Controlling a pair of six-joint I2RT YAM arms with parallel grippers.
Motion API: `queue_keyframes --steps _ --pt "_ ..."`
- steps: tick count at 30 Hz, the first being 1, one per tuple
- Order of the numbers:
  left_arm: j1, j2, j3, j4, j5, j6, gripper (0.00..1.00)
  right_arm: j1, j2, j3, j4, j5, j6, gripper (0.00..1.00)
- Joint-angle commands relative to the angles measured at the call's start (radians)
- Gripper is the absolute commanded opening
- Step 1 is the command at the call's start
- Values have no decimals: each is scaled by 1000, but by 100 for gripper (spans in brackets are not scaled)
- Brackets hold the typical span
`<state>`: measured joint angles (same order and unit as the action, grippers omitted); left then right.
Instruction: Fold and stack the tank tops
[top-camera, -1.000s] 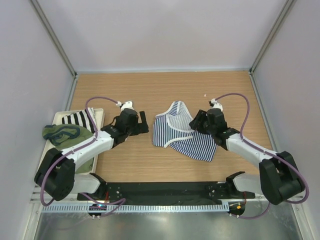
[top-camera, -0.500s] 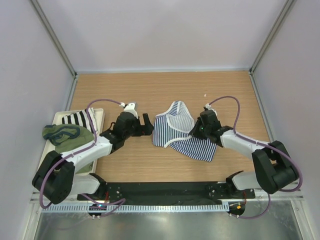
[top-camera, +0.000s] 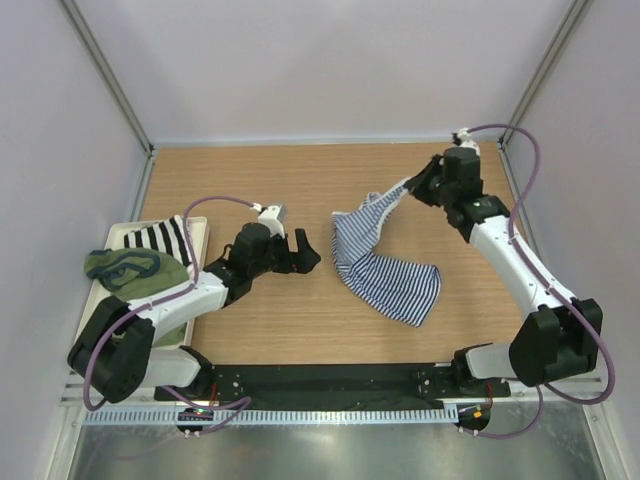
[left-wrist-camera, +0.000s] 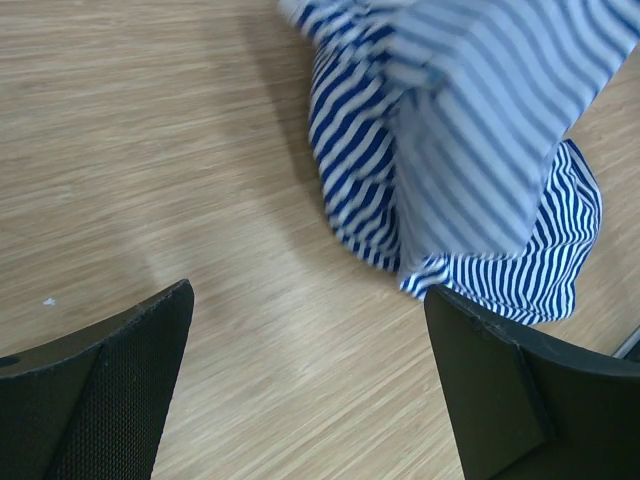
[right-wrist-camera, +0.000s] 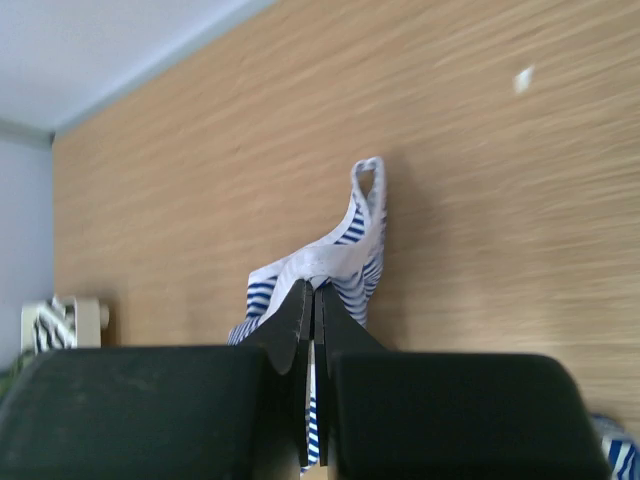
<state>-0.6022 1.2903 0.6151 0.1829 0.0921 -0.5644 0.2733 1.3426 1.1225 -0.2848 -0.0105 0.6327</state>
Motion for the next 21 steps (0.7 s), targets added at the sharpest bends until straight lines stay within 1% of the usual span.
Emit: queue_keyframes --steps 1,2,3,4,5,6,7,10,11,12,13,16,17,19,21 --pt "-4 18 -2 76 57 17 98 -146 24 56 -45 41 -19 1" --pt "-5 24 0 76 64 15 98 -172 53 54 -31 44 -16 3" --pt "-5 27 3 76 66 15 98 -195 69 56 -22 47 -13 11" --pt "-5 33 3 76 70 17 98 -229 84 57 -17 43 -11 29" --pt "-5 35 5 76 74 17 98 -236 116 63 -19 24 -22 72" --pt "-5 35 6 76 75 15 98 -238 128 69 -31 -26 -39 78" --pt "-5 35 5 76 74 17 98 -235 136 74 -59 -38 -56 79" --pt "-7 33 6 79 75 17 98 -230 103 -15 -21 -85 -47 78" --pt "-7 35 5 79 75 17 98 -230 87 -89 -5 -97 -39 72" --pt "-8 35 6 79 77 17 98 -230 51 -130 13 -111 -34 67" --pt "-8 35 6 79 75 15 98 -229 37 -206 54 -144 -25 60" --pt "-11 35 6 81 75 18 98 -215 -5 -294 123 -195 -43 51" --pt "-11 38 8 81 75 18 98 -207 -3 -318 125 -195 -88 50" --pt "-11 38 8 81 74 18 98 -178 16 -316 110 -177 -142 53" --pt "-13 40 8 81 74 18 98 -146 35 -308 89 -120 -181 53"
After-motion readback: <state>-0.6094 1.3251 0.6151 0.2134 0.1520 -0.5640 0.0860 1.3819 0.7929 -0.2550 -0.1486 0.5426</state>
